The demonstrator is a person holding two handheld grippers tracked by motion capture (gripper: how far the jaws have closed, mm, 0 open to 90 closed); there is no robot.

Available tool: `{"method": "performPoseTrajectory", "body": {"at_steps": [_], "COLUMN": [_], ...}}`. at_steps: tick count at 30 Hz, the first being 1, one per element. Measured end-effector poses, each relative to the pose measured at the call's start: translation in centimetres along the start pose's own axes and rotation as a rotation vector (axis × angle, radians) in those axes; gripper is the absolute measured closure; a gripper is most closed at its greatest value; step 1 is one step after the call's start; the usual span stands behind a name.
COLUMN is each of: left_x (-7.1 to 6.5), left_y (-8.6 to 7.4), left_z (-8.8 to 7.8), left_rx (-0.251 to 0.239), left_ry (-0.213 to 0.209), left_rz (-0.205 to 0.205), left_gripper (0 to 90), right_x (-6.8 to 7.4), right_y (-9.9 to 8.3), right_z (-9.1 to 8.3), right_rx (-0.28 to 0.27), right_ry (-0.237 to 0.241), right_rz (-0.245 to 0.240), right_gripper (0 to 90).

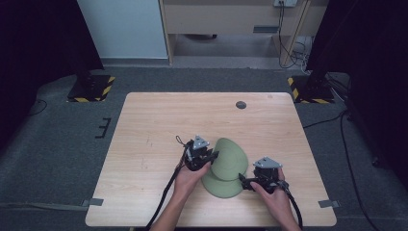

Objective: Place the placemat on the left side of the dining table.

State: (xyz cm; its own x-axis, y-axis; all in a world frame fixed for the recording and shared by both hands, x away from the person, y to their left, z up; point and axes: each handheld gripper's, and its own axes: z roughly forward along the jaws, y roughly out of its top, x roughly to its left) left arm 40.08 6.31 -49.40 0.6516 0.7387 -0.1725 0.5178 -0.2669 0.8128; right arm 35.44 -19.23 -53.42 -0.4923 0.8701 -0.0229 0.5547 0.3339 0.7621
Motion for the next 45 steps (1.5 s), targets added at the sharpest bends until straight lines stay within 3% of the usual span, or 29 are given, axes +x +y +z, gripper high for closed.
{"method": "performPoseTrajectory", "body": {"at_steps": [9, 13, 17, 18, 25, 45], "left_x": [-0.2, -0.2, -0.5, -0.6, -1.3, -3.4], "left_y": [0.1, 0.2, 0.7, 0.8, 1.8, 5.1], "left_z": [0.2, 0.2, 0.0, 0.0, -0.3, -1.6], "left_rx": [-0.016, -0.013, -0.012, -0.015, -0.020, -0.089], "left_ry": [0.042, 0.041, 0.039, 0.037, 0.029, -0.076], "left_rz": [-0.003, -0.007, 0.016, 0.018, 0.044, 0.039], "left_gripper": [79.4, 81.1, 83.7, 84.1, 85.1, 85.5], "right_x": [0.0, -0.7, -2.4, -3.2, -4.9, -5.0], "right_y": [0.0, 0.1, 0.0, -0.2, -0.9, -1.0], "right_z": [0.0, -0.2, -0.7, -0.8, -0.6, -0.4], "right_rx": [0.000, -0.004, -0.017, -0.007, 0.038, 0.059], "right_ry": [0.001, 0.017, -0.024, -0.056, -0.111, -0.115], "right_rz": [0.003, 0.049, 0.097, 0.116, 0.149, 0.143], "right_gripper": [2.7, 4.3, 5.1, 5.4, 5.9, 5.7]}}
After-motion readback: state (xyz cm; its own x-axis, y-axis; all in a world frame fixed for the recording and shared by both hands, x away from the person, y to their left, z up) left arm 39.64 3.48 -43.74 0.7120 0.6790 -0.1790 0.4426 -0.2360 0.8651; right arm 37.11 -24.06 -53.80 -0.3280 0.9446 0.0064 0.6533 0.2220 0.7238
